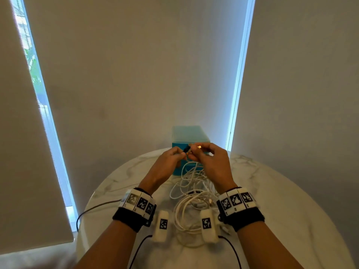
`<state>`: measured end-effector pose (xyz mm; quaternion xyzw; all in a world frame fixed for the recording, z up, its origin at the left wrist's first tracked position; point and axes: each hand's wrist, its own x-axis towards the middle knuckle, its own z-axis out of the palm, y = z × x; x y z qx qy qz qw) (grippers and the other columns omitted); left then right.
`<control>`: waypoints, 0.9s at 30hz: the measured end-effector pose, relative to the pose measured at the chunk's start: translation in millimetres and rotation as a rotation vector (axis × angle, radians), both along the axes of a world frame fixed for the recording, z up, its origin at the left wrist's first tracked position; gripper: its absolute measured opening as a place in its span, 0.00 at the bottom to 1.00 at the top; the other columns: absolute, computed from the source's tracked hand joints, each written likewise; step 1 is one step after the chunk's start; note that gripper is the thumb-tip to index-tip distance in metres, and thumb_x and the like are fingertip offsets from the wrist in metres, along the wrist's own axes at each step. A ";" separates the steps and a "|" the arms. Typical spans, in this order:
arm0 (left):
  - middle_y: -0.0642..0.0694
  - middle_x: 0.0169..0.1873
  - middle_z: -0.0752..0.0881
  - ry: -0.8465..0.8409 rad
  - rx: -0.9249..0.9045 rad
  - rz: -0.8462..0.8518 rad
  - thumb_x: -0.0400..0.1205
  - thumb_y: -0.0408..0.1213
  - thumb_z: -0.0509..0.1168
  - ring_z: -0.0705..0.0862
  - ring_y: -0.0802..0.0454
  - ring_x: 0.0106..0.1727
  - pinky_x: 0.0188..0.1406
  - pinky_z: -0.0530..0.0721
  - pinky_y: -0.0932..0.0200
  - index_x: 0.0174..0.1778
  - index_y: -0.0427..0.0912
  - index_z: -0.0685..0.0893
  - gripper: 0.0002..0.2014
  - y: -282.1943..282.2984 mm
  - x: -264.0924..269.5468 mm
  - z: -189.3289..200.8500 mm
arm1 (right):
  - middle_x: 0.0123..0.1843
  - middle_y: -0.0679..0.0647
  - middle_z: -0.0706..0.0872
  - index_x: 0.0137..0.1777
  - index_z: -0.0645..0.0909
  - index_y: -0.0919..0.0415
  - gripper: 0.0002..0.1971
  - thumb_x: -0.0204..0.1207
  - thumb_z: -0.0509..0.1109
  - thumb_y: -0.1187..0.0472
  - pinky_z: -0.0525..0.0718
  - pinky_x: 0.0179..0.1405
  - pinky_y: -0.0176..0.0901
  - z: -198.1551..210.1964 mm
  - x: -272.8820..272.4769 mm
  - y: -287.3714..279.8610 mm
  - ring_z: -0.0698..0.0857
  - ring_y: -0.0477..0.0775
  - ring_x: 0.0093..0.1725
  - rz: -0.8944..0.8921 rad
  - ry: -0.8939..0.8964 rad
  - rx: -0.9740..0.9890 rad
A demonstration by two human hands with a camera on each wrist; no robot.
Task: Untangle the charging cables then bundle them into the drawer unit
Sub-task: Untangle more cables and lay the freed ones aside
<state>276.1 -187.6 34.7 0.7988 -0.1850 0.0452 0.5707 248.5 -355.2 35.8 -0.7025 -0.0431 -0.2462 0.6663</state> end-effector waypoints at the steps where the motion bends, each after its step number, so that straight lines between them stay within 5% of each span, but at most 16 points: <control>1: 0.63 0.25 0.80 0.004 -0.008 -0.018 0.94 0.36 0.60 0.75 0.67 0.24 0.25 0.71 0.71 0.49 0.42 0.82 0.10 -3.0 1.0 -2.8 | 0.54 0.54 0.96 0.61 0.92 0.57 0.12 0.80 0.84 0.56 0.96 0.58 0.57 -2.1 -1.4 -3.1 0.98 0.53 0.51 -0.003 -0.002 0.016; 5: 0.61 0.27 0.75 0.016 0.057 -0.085 0.92 0.34 0.60 0.70 0.64 0.28 0.27 0.68 0.69 0.40 0.51 0.77 0.14 -12.7 5.8 -10.3 | 0.50 0.51 0.97 0.60 0.95 0.56 0.14 0.76 0.87 0.56 0.97 0.55 0.51 -8.3 -5.2 -17.8 0.97 0.48 0.50 -0.063 -0.010 -0.056; 8: 0.58 0.33 0.78 0.031 0.123 -0.113 0.85 0.50 0.59 0.72 0.63 0.34 0.36 0.70 0.62 0.40 0.59 0.78 0.08 -24.0 7.4 -14.5 | 0.49 0.46 0.98 0.59 0.96 0.52 0.12 0.76 0.87 0.56 0.96 0.58 0.46 -15.4 -7.7 -23.0 0.96 0.43 0.50 -0.078 -0.024 -0.159; 11: 0.53 0.29 0.83 0.062 0.006 -0.072 0.93 0.60 0.52 0.75 0.57 0.29 0.34 0.71 0.52 0.42 0.51 0.86 0.25 -37.4 11.0 -21.1 | 0.54 0.47 0.98 0.61 0.96 0.53 0.11 0.80 0.84 0.56 0.95 0.62 0.48 -21.2 -6.5 -27.7 0.96 0.44 0.54 -0.074 -0.026 -0.182; 14: 0.58 0.22 0.81 0.073 0.055 -0.063 0.97 0.59 0.48 0.72 0.64 0.21 0.30 0.69 0.59 0.37 0.49 0.84 0.30 -39.4 10.5 -23.2 | 0.57 0.50 0.98 0.68 0.93 0.55 0.13 0.85 0.79 0.59 0.93 0.66 0.51 -21.1 -7.3 -36.1 0.97 0.48 0.57 0.075 0.039 -0.135; 18: 0.60 0.23 0.75 0.086 -0.108 -0.050 0.94 0.66 0.50 0.69 0.65 0.21 0.21 0.67 0.71 0.42 0.45 0.81 0.31 -27.9 12.3 -27.8 | 0.58 0.53 0.97 0.77 0.87 0.57 0.17 0.89 0.74 0.62 0.94 0.62 0.46 -21.7 -17.1 -46.3 0.97 0.51 0.58 0.224 0.085 -0.030; 22: 0.47 0.31 0.71 -0.023 -0.188 0.069 0.89 0.75 0.52 0.66 0.59 0.26 0.26 0.67 0.63 0.44 0.39 0.81 0.38 -20.3 14.5 -31.1 | 0.48 0.48 0.98 0.65 0.93 0.53 0.10 0.89 0.74 0.55 0.95 0.53 0.47 -20.2 -25.0 -66.6 0.96 0.48 0.48 0.038 0.099 -0.240; 25: 0.54 0.26 0.69 0.048 -0.255 0.030 0.86 0.78 0.51 0.63 0.58 0.25 0.25 0.63 0.61 0.39 0.47 0.73 0.34 -17.9 9.4 -32.1 | 0.41 0.46 0.96 0.48 0.94 0.50 0.15 0.86 0.74 0.41 0.87 0.49 0.44 -32.4 -27.6 -90.6 0.94 0.46 0.44 -0.116 0.214 -0.596; 27: 0.59 0.24 0.72 0.085 -0.264 0.034 0.84 0.77 0.57 0.67 0.60 0.24 0.25 0.66 0.61 0.37 0.49 0.73 0.32 -17.2 7.1 -34.2 | 0.40 0.46 0.95 0.46 0.93 0.51 0.19 0.86 0.72 0.37 0.83 0.46 0.43 -40.9 -29.0 -98.9 0.92 0.44 0.43 -0.081 0.370 -0.776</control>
